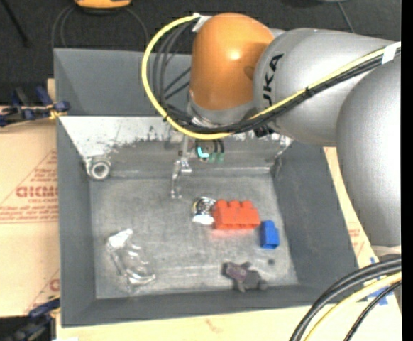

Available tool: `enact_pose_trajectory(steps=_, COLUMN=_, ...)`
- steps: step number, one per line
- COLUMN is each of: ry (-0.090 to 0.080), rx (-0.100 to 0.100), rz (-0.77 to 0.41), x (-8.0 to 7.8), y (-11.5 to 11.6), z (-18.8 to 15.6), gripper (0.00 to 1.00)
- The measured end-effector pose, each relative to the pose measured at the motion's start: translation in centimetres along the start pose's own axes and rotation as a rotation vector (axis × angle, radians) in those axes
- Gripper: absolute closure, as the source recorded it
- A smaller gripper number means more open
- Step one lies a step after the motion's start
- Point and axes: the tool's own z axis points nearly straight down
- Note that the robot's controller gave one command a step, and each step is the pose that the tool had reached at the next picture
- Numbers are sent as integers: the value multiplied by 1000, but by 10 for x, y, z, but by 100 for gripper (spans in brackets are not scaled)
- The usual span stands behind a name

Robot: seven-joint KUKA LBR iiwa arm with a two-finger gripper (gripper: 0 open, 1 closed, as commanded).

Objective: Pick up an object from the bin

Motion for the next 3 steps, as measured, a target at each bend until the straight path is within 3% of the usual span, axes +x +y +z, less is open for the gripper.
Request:
enact_pose_trajectory(steps=1, ry=-2, rx=3, rz=-295, x=14, y=-42, z=87, gripper=0)
enact_pose_trajectory(steps=2, ry=-15, rx=3, rz=-329, x=-1, y=-37, z=34, gripper=0)
enact_pose_trajectory(steps=3, ry=-2, rx=3, rz=-614, x=35, y=-89, z=84, gripper=0)
